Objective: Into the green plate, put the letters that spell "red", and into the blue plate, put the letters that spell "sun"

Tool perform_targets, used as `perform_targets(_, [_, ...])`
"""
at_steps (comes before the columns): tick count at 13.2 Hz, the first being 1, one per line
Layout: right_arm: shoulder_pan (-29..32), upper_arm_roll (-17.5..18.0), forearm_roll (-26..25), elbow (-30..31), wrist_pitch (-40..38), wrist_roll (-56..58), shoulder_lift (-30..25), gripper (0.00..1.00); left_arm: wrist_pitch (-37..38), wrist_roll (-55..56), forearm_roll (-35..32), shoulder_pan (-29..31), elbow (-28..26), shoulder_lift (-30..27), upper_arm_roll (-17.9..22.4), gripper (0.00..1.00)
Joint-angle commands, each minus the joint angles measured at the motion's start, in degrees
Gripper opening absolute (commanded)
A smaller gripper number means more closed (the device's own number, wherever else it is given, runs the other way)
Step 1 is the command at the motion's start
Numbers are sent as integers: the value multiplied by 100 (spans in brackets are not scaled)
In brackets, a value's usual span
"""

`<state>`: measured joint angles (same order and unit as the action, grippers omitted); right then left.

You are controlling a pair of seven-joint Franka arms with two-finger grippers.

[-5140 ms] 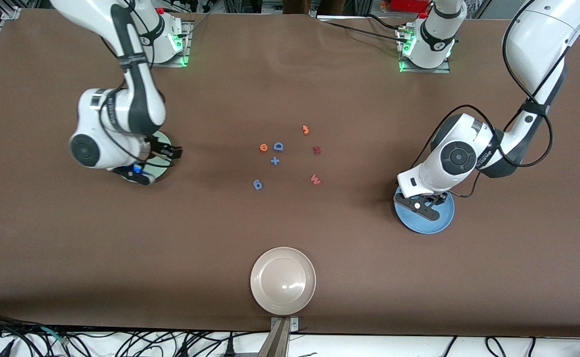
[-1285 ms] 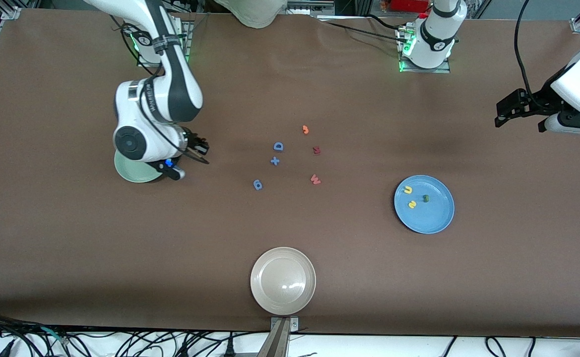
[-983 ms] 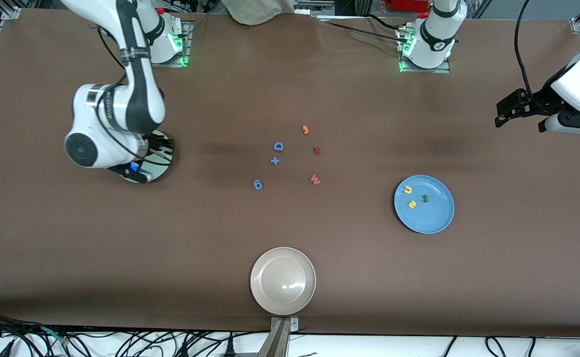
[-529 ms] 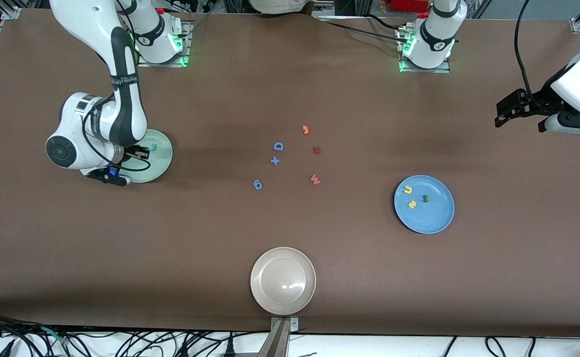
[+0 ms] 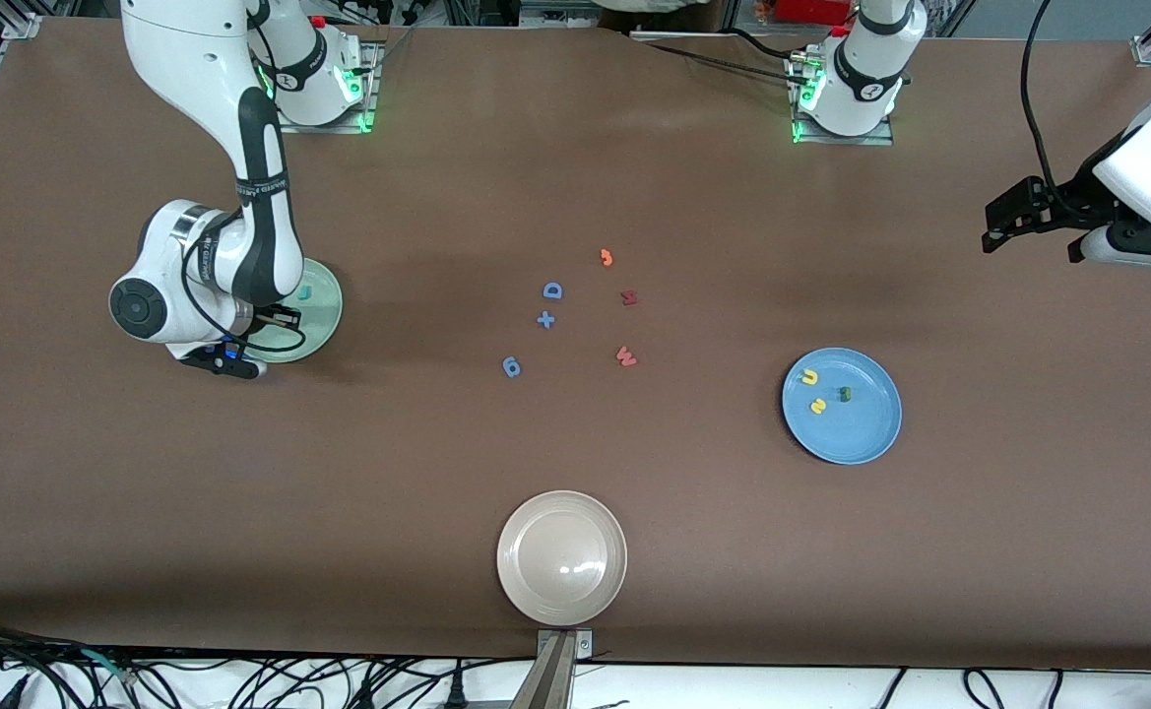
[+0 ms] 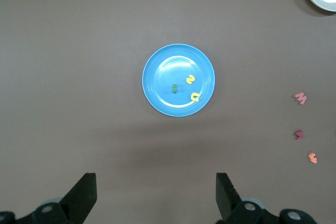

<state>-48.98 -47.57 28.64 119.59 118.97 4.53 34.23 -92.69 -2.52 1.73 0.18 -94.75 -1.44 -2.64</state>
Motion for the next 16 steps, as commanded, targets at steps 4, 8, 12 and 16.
perform_targets(4, [73, 90, 168, -32, 109, 144, 128, 8, -3, 15, -182, -44, -70, -76, -9, 100])
perform_targets(8, [73, 90, 168, -49, 83, 144, 128, 76, -3, 6, -182, -44, -70, -84, -17, 100])
perform_targets(12, [46, 55, 168, -128, -58, 135, 49, 95, -3, 6, -182, -44, -70, -84, -17, 100])
perform_targets(16, [-6, -383, 124, -758, -1249, 144, -153, 98, -3, 6, -182, -44, -70, -76, -17, 100])
